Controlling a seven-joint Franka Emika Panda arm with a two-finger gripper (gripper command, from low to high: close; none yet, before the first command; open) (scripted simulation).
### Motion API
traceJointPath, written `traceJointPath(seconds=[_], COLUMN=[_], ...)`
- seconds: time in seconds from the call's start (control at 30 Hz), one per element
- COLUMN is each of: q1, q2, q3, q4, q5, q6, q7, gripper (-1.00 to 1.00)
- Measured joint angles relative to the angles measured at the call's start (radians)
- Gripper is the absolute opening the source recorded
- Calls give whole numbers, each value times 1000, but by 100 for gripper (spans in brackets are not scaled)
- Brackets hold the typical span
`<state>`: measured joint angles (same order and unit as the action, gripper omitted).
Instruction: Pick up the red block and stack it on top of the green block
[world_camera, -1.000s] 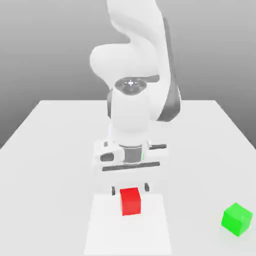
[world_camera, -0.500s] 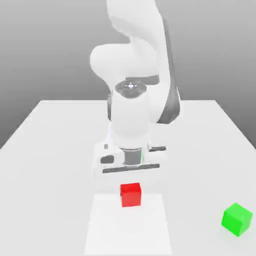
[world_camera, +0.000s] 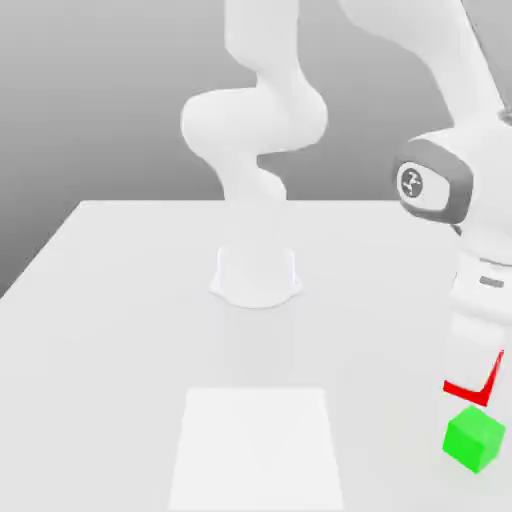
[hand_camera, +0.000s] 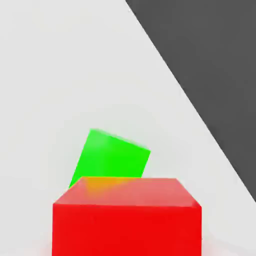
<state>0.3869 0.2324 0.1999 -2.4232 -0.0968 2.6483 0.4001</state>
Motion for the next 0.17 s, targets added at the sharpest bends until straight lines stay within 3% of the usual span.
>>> traceJointPath(seconds=[0.03,0.07,0.17], q1=[8,17,17], q2=[35,68,68], q3=[-9,-18,-18], q4=[4,7,7], q5=[-16,-31,-31], q6=[31,60,60], q7=[10,20,20], gripper=[-100,100,100])
